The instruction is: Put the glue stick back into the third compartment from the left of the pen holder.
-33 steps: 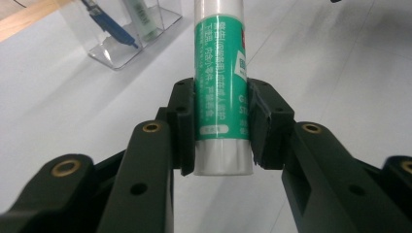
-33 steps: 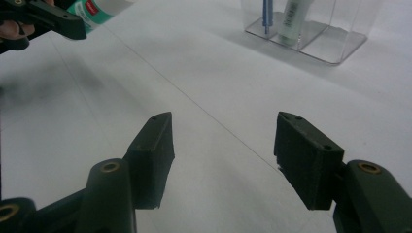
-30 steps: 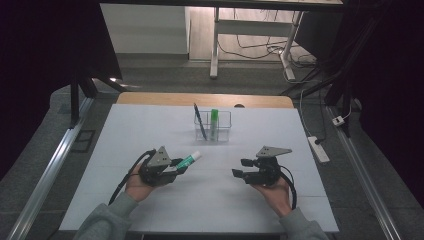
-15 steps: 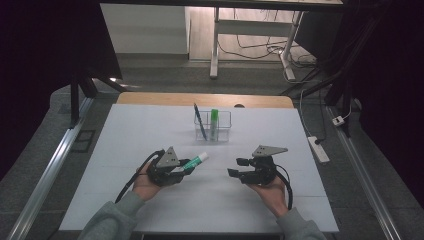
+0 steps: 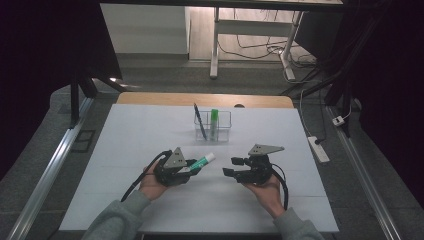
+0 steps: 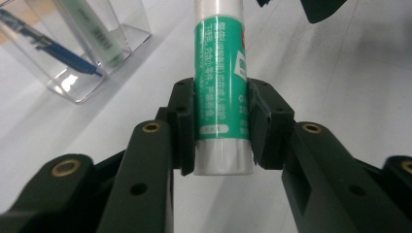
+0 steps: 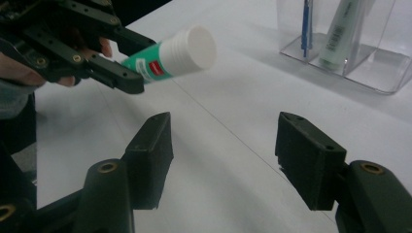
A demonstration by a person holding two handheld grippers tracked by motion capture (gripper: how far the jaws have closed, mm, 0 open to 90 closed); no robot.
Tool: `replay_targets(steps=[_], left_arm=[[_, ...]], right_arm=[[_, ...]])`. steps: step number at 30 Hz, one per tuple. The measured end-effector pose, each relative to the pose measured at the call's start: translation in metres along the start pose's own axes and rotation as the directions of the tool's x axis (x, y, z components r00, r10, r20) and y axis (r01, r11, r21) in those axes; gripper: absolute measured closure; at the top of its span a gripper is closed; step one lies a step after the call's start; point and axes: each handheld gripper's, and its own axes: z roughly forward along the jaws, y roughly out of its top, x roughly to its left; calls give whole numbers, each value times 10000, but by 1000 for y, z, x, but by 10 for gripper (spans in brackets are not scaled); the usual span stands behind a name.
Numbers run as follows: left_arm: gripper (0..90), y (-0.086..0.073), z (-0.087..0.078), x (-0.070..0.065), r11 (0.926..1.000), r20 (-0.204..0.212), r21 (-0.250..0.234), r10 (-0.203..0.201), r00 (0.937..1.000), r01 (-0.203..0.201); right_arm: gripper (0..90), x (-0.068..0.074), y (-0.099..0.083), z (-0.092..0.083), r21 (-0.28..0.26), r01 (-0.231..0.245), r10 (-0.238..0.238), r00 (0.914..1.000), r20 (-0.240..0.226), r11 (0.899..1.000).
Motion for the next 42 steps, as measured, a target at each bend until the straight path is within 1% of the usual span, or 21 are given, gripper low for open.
replay_targets(steps=[6,11,14,18,21,23,26,27,29,33,37,39,41,42], left_arm=[[655,4,7,-5,9997,99,-53,233,9997,-232],[655,7,10,-9,9990,192,-156,418,9989,-415],[655,8,12,-11,9979,250,-210,616,9978,-611],[655,9,14,-14,9968,323,-299,753,9966,-744],[655,9,16,-16,9960,410,-341,845,9956,-831],[654,10,17,-18,9954,449,-353,905,9949,-890],[655,11,20,-20,9945,492,-358,999,9938,-982],[654,11,21,-21,9945,486,-351,1004,9938,-988],[654,12,22,-21,9946,525,-324,1002,9936,-986],[654,11,26,-21,9951,574,-185,984,9935,-974],[654,11,31,-21,9948,655,93,1007,9928,-1015],[653,11,33,-22,9945,717,192,1017,9922,-1033],[653,11,35,-22,9948,759,214,980,9923,-999],[652,11,36,-22,9949,786,217,964,9922,-984]], right_arm=[[384,3,4,5,-85,-14,12,9999,-170,10000],[385,6,5,9,-46,10,-12,9996,-275,10000],[386,7,6,11,-51,-5,3,9994,-345,10000],[391,7,6,13,-33,-18,17,9991,-420,10000],[400,7,6,14,-60,-147,143,9984,-554,9999],[411,7,6,15,-120,-368,357,9961,-807,9993],[416,9,7,17,-104,-320,309,9956,-886,9994],[418,10,7,17,-94,-282,274,9963,-811,9996],[440,10,7,16,-140,-260,250,9971,-720,9996],[497,8,7,13,-402,-534,494,9942,-955,9978],[571,6,8,11,-583,-587,508,9904,-1287,9966],[607,6,8,10,-690,-707,593,9861,-1552,9951],[627,5,8,10,-735,-787,645,9818,-1787,9942],[629,5,9,10,-729,-740,601,9823,-1776,9946]])
